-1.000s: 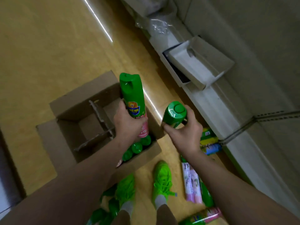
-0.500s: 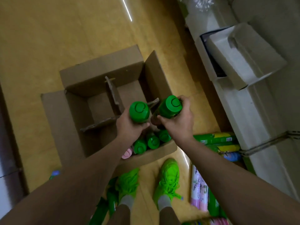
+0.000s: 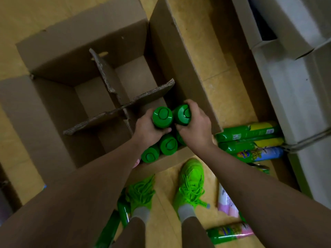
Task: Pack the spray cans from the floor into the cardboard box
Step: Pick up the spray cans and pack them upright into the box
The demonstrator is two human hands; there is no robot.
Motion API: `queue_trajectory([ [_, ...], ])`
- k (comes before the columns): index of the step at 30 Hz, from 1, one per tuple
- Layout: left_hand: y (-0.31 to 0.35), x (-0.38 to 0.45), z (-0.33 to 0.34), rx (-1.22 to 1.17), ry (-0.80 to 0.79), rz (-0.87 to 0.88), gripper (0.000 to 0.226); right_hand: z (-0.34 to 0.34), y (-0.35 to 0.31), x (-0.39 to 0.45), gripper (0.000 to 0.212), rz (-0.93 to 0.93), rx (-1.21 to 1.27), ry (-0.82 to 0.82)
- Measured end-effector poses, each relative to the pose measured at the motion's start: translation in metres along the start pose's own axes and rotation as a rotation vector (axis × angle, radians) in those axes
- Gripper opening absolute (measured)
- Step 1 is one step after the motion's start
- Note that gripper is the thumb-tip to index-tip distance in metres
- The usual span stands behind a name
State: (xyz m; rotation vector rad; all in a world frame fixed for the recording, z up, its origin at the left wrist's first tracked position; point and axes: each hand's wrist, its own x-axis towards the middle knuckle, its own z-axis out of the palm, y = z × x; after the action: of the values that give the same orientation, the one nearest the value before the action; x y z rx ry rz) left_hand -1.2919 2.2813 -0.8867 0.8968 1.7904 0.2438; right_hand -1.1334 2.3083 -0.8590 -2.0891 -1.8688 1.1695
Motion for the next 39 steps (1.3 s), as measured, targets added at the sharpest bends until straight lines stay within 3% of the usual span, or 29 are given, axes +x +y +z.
queue_trajectory([
  [6, -0.002, 0.009, 0.007, -0.122, -0.071, -0.147, 0.082, 0.010, -0.002, 0.009, 0.078, 0.041, 0.006, -0.021],
  [11, 0.003, -0.001, -0.001, -0.103, -0.176, -0.089, 0.078, 0.009, -0.005, 0.005, 0.083, 0.101, -0.007, -0.038],
  [18, 0.017, -0.015, -0.008, 0.000, -0.253, -0.111, 0.110, 0.003, -0.012, -0.008, 0.080, 0.089, -0.027, 0.000],
  [23, 0.044, -0.035, -0.015, 0.080, -0.217, 0.043, 0.090, -0.008, -0.008, -0.032, 0.060, 0.085, 0.074, 0.194],
  [26, 0.068, -0.045, -0.010, 0.217, -0.074, 0.173, 0.060, -0.021, 0.005, -0.053, 0.051, 0.128, 0.138, 0.374],
  [29, 0.095, -0.058, 0.008, 0.379, 0.071, 0.380, 0.056, -0.032, 0.033, -0.077, 0.049, 0.248, 0.177, 0.472],
  [39, 0.124, -0.103, 0.151, 0.563, -0.099, 0.787, 0.047, -0.022, 0.185, -0.191, 0.049, 0.723, 0.282, 0.554],
])
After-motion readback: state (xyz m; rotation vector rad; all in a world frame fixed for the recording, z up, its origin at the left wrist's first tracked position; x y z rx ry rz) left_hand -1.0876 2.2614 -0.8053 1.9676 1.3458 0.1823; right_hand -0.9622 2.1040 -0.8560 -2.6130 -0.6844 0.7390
